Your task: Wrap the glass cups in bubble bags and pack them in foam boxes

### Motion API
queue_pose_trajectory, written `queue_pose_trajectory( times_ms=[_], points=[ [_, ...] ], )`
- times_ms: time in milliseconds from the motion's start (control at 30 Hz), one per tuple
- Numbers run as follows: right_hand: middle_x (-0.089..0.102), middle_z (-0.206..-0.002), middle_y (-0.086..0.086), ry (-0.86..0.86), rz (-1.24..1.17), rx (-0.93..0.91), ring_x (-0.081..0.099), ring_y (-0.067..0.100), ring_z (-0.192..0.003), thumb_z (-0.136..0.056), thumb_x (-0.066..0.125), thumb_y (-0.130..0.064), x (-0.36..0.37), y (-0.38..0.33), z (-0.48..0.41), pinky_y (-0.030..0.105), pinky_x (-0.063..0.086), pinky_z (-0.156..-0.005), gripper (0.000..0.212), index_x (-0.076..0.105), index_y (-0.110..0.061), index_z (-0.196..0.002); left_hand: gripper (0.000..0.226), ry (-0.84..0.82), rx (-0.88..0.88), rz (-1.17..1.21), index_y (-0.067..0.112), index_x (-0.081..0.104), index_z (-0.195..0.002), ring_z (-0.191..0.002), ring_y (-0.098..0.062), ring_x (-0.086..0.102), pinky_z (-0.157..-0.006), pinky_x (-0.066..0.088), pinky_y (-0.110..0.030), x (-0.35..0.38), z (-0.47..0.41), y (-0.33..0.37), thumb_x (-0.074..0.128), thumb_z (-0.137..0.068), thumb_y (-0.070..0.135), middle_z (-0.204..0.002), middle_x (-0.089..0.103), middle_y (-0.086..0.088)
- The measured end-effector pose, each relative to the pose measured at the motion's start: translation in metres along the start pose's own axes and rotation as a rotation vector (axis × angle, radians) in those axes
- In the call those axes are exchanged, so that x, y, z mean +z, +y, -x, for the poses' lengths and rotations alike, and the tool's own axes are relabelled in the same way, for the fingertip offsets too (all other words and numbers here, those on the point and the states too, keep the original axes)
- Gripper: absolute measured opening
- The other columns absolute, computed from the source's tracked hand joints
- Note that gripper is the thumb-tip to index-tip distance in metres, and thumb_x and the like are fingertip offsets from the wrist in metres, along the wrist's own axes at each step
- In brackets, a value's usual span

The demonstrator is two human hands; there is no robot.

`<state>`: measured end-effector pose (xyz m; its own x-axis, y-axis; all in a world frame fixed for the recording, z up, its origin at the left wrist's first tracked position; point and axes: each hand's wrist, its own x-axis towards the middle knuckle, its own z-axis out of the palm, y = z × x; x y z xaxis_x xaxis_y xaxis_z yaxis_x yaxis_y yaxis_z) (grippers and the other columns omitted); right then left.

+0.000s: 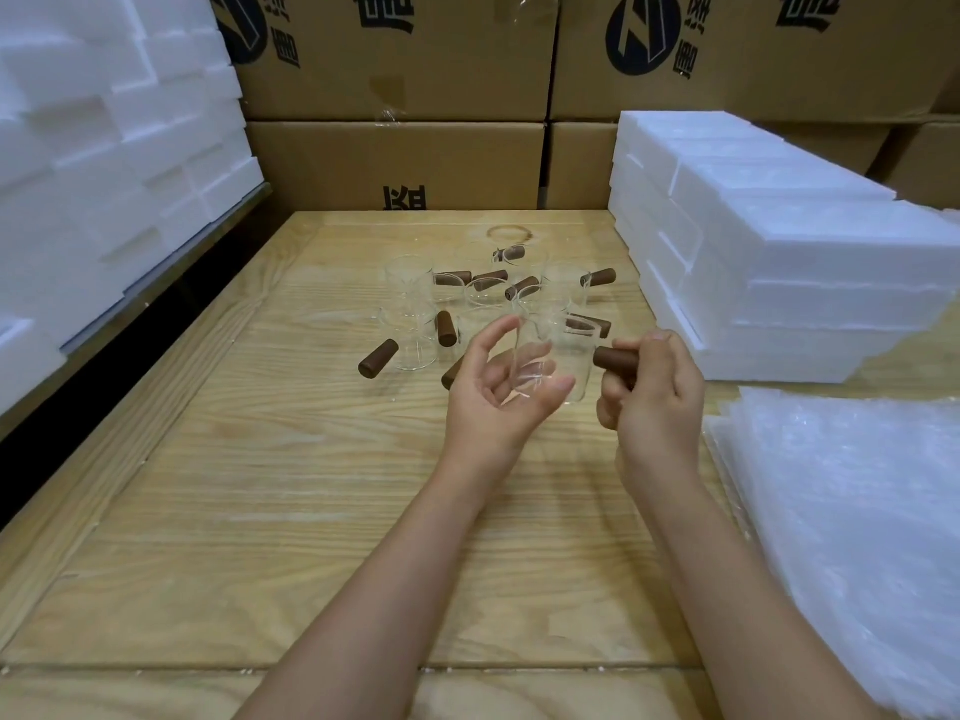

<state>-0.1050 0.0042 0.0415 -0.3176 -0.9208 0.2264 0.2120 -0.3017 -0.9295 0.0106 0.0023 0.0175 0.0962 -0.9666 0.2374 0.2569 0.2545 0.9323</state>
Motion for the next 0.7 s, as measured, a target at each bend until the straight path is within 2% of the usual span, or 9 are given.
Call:
queue_pose_trajectory(
  times_ms=[67,133,233,333,400,500,567,667,700],
  points=[
    [0.036,-0.042,-0.01,-0.093,-0.08,0.07,0.026,0.007,-0.038,-0.09,0.038,-0.026,0.0,-0.003,-0.001,0.017,0.024,-0.038,0.022,0.049,-0.016,-0.073,0.059,0.01,-0.013,0.016,0.036,0.053,-0.114,-0.104,-0.022,0.068,-0.088,0.053,-0.029,-0.002,-0.002,-0.001,0.081,-0.063,0.025,-0.105,0.073,-0.002],
    [0.034,-0.047,-0.008,-0.228,-0.151,0.12,0.026,0.008,-0.042,-0.091,0.042,-0.027,0.001,-0.005,-0.001,0.019,0.024,-0.04,0.023,0.052,-0.022,-0.071,0.057,0.022,-0.037,0.063,0.035,0.053,-0.117,-0.106,-0.024,0.067,-0.094,0.051,-0.031,-0.005,-0.005,0.001,0.077,-0.068,0.021,-0.106,0.073,-0.003],
    [0.041,-0.055,-0.007,-0.432,-0.228,0.134,0.03,0.007,-0.049,-0.092,0.051,-0.037,0.001,-0.006,0.002,0.02,0.024,-0.042,0.022,0.059,-0.024,-0.077,0.072,0.0,-0.087,0.149,0.018,0.047,-0.136,-0.101,-0.02,0.068,-0.09,0.053,-0.026,-0.009,-0.008,0.003,0.078,-0.072,0.019,-0.104,0.072,-0.003],
    [0.052,-0.063,-0.009,-0.6,-0.251,0.08,0.035,0.006,-0.054,-0.085,0.059,-0.049,0.0,-0.007,0.005,0.019,0.026,-0.045,0.038,0.063,-0.014,-0.098,0.063,-0.044,-0.146,0.242,0.015,0.046,-0.136,-0.09,-0.016,0.069,-0.084,0.055,-0.024,-0.012,-0.008,0.006,0.061,-0.075,0.024,-0.099,0.073,-0.002],
    [0.05,-0.069,-0.002,-0.663,-0.264,0.101,0.039,0.006,-0.057,-0.079,0.064,-0.053,-0.001,-0.007,0.005,0.018,0.03,-0.046,0.045,0.069,-0.019,-0.108,0.054,-0.063,-0.186,0.282,0.016,0.05,-0.134,-0.098,-0.023,0.064,-0.092,0.051,-0.035,-0.015,-0.007,0.008,0.061,-0.082,0.024,-0.104,0.071,-0.005],
    [0.055,-0.072,-0.002,-0.777,-0.289,0.116,0.047,0.005,-0.061,-0.082,0.063,-0.047,-0.003,-0.007,0.005,0.018,0.037,-0.048,0.046,0.064,-0.025,-0.123,0.062,-0.129,-0.264,0.352,0.011,0.043,-0.142,-0.095,-0.033,0.054,-0.097,0.037,-0.063,-0.018,-0.007,0.009,0.058,-0.085,0.029,-0.122,0.053,-0.035],
    [0.058,-0.075,0.001,-0.811,-0.302,0.124,0.048,0.007,-0.062,-0.084,0.062,-0.043,-0.003,-0.006,0.005,0.019,0.04,-0.049,0.046,0.061,-0.024,-0.126,0.074,-0.142,-0.296,0.365,0.01,0.037,-0.146,-0.081,-0.029,0.056,-0.087,0.039,-0.058,-0.019,-0.008,0.011,0.06,-0.08,0.034,-0.131,0.043,-0.041],
    [0.062,-0.077,0.003,-0.763,-0.302,0.099,0.048,0.008,-0.06,-0.086,0.059,-0.04,-0.002,-0.006,0.006,0.02,0.041,-0.048,0.041,0.063,-0.023,-0.123,0.079,-0.13,-0.291,0.354,0.004,0.031,-0.147,-0.08,-0.028,0.055,-0.082,0.04,-0.052,-0.018,-0.008,0.009,0.06,-0.08,0.035,-0.126,0.055,-0.032],
    [0.062,-0.076,0.003,-0.701,-0.284,0.069,0.049,0.008,-0.06,-0.088,0.058,-0.04,-0.002,-0.006,0.006,0.021,0.041,-0.048,0.037,0.066,-0.023,-0.12,0.079,-0.117,-0.284,0.356,0.002,0.031,-0.147,-0.083,-0.029,0.058,-0.083,0.042,-0.051,-0.018,-0.007,0.006,0.061,-0.081,0.034,-0.112,0.064,-0.024]
  ],
)
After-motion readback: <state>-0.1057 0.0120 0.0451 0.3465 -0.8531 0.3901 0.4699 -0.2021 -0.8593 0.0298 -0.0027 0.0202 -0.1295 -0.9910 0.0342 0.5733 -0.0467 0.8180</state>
